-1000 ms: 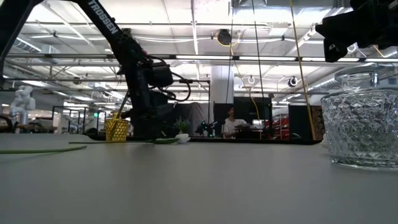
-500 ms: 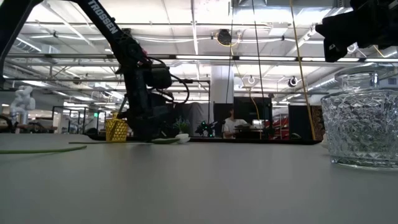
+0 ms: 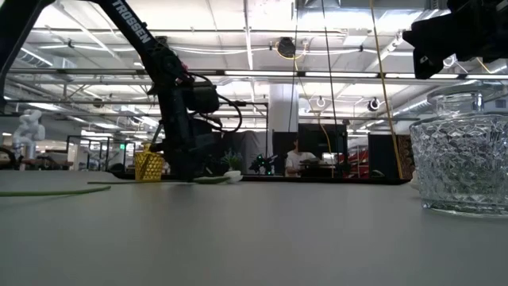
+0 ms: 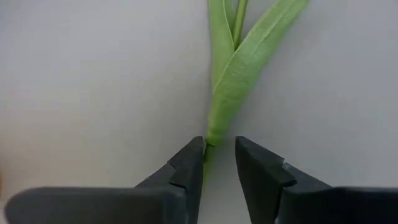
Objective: Sort flowers into vase by color
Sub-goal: Put the top white tulip into the transparent vase
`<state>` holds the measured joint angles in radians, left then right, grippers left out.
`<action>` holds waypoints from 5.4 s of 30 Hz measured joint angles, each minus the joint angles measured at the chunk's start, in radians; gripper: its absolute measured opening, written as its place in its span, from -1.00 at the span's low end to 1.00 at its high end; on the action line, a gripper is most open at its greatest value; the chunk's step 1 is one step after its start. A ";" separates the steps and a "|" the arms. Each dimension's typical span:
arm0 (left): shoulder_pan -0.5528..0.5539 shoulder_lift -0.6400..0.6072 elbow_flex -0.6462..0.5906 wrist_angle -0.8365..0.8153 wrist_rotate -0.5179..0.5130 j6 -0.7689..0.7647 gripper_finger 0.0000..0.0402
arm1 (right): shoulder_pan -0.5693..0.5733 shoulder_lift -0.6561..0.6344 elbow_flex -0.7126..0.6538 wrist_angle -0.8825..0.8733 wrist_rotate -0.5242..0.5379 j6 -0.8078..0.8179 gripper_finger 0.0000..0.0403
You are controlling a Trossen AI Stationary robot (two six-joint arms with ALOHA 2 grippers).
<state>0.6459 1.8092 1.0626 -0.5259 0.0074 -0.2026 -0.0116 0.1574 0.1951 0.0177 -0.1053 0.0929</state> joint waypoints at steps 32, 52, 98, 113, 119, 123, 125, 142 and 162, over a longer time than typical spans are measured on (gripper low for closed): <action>-0.080 0.000 0.000 -0.040 -0.015 0.141 -0.99 | 0.000 0.000 0.000 0.000 0.000 0.000 -0.58; -0.285 -0.148 0.000 -0.015 -0.041 0.138 -1.00 | 0.000 0.000 0.000 0.000 0.000 0.000 -0.58; -0.521 -0.330 0.000 0.594 0.117 0.353 -1.00 | 0.000 0.000 -0.002 0.000 0.000 0.000 -0.58; -0.573 -0.287 -0.001 0.787 0.123 0.303 -1.00 | 0.000 0.000 -0.002 0.022 0.000 0.192 -0.58; -0.577 -0.270 0.000 0.849 0.142 0.329 -1.00 | 0.000 0.001 -0.002 0.045 0.071 0.192 -0.58; -0.591 -0.265 0.000 0.897 0.161 0.339 -1.00 | 0.000 0.001 -0.002 0.076 0.183 0.095 -0.58; -0.597 -0.258 0.002 0.935 0.162 0.341 -1.00 | 0.000 0.001 -0.001 0.093 0.228 0.070 -0.58; -0.603 -0.239 0.000 0.990 0.165 0.340 -1.00 | 0.000 0.282 -0.001 0.438 0.204 -0.034 -0.41; -0.614 -0.239 0.000 0.989 0.166 0.340 -1.00 | 0.028 0.782 0.110 0.883 0.122 -0.044 -0.20</action>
<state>0.0322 1.5700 1.0626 0.4629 0.1730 0.1375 0.0161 0.9398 0.3052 0.9003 0.0170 0.0494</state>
